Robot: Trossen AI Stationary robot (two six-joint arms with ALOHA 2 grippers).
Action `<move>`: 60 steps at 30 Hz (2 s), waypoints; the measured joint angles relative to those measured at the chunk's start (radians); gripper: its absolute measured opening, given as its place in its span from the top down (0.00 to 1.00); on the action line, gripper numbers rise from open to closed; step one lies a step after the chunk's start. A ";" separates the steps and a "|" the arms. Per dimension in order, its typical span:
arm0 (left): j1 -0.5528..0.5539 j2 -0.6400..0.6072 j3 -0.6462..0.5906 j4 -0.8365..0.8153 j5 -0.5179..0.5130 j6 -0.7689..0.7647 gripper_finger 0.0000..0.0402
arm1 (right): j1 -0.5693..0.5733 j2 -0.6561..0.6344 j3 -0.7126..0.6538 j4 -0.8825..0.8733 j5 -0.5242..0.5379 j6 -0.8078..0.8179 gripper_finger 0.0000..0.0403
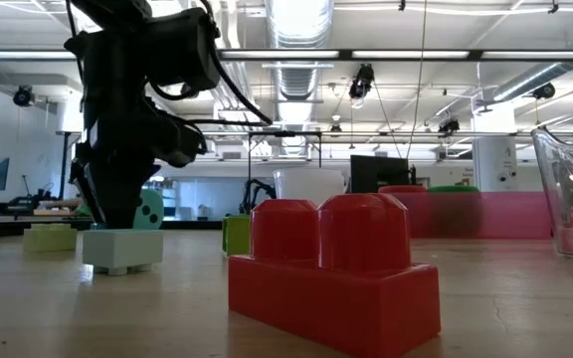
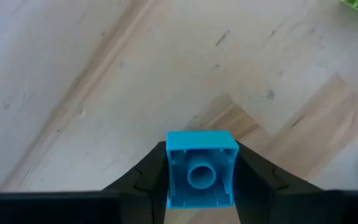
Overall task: Pick & Place Toys
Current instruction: Put the blue game piece into the transparent bin
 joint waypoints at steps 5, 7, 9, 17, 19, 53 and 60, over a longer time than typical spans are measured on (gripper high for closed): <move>0.000 -0.017 0.027 0.001 0.063 0.022 0.68 | -0.017 -0.019 0.010 0.002 0.149 0.055 0.13; -0.001 -0.040 0.047 0.010 0.082 0.024 0.68 | -0.029 -0.037 0.025 0.002 0.247 0.054 0.13; -0.001 -0.073 0.070 0.034 0.092 0.024 0.68 | -0.040 -0.052 0.040 0.006 0.355 0.046 0.13; 0.021 -0.251 0.160 0.414 0.094 -0.015 0.68 | -0.118 -0.066 0.134 0.064 0.597 -0.287 0.13; 0.034 -0.284 0.165 0.560 0.094 -0.043 0.68 | -0.148 -0.065 0.162 0.123 0.622 -0.382 0.13; 0.109 -0.327 0.164 1.133 0.204 -0.321 0.68 | -0.405 0.011 0.280 0.852 0.429 -1.436 0.13; 0.109 -0.322 0.164 1.149 0.205 -0.322 0.68 | -0.437 0.011 0.278 0.864 0.428 -1.425 0.25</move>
